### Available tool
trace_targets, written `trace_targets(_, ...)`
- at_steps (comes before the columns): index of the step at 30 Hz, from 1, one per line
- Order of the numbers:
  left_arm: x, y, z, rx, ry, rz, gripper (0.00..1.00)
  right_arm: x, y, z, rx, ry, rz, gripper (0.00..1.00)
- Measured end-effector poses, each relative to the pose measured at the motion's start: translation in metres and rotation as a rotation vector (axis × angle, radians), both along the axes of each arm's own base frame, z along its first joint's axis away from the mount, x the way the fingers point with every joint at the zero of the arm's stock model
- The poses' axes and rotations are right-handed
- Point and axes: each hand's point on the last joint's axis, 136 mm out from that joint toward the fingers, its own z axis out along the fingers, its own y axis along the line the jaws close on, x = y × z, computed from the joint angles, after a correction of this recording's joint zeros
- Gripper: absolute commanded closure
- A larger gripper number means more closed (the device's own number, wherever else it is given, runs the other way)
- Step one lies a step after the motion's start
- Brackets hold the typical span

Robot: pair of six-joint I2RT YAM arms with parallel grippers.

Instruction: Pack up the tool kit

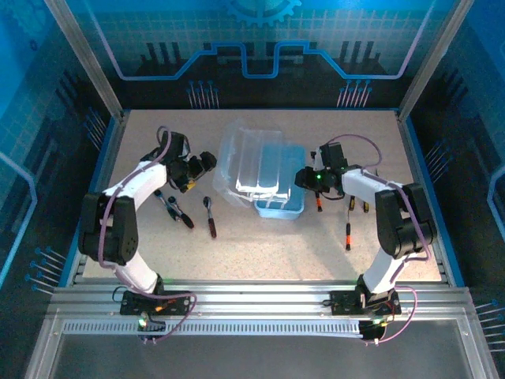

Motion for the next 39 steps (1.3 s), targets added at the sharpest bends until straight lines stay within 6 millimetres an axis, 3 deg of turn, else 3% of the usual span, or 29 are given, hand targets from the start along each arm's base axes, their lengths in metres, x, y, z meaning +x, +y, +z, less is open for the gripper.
trace_targets(14,0.022,0.015,0.010,0.009,-0.030,0.041,0.01,0.009,-0.006,0.004,-0.021,-0.006,-0.052,0.75)
trace_targets(23,0.033,0.029,-0.013,0.006,0.020,0.072,0.01,0.025,-0.010,0.001,-0.057,-0.008,-0.078,0.79)
trace_targets(33,0.069,0.029,-0.030,-0.013,0.032,0.066,0.01,0.054,-0.018,0.002,-0.060,-0.020,-0.106,0.80)
trace_targets(39,0.075,0.031,-0.044,-0.010,0.064,0.067,0.01,0.055,-0.021,0.001,-0.064,-0.020,-0.102,0.80)
